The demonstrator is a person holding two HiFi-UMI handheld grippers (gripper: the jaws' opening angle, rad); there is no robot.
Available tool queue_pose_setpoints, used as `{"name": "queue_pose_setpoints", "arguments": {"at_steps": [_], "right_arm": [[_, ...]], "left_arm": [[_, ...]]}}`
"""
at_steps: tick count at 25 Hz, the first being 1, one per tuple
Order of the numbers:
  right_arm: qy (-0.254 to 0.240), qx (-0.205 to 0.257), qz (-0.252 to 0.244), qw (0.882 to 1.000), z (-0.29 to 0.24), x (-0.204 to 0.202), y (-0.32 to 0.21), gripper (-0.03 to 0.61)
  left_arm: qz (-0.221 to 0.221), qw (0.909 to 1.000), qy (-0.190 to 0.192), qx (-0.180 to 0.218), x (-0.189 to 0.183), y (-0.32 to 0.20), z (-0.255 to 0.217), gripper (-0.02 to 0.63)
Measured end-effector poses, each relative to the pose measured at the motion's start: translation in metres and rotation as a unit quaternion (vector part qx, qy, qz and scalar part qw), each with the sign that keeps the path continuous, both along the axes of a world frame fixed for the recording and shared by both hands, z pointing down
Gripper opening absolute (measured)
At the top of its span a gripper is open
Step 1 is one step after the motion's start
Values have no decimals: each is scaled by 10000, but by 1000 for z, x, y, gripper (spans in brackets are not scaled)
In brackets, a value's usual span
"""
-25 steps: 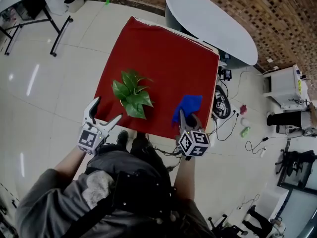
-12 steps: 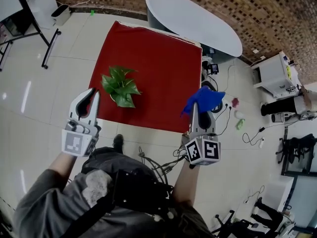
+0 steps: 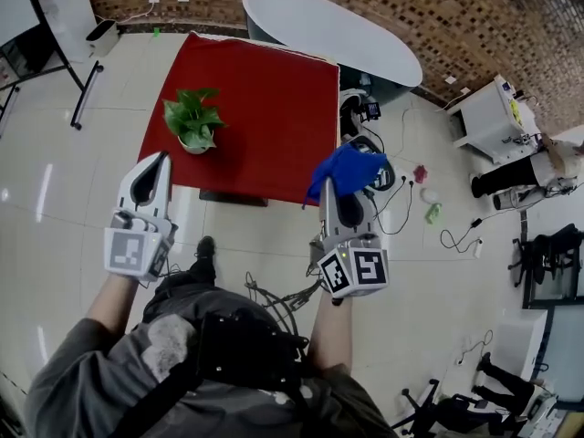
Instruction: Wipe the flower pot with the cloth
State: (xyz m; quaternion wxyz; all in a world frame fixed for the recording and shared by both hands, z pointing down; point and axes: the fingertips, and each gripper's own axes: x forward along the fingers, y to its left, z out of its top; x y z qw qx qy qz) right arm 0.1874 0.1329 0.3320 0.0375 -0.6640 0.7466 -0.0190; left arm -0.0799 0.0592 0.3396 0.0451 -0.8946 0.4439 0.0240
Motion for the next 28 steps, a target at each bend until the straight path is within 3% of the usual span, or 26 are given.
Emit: {"name": "queue_pose_setpoints", "arguments": {"at_steps": [13,20,28], "right_arm": [[133,-238,-640,9976,-26,-41,178,77],[167,-219,-833,9961,-32,-60,222,77],[203,-156,-912,9955,-39,-82,234,75]], "left_arm": [[67,9999,-131,68,2,197,-67,17],[-2,9998,-118,165,-4,255,-88,17],[-48,9991,-324,260,-15,273,-93,17]]}}
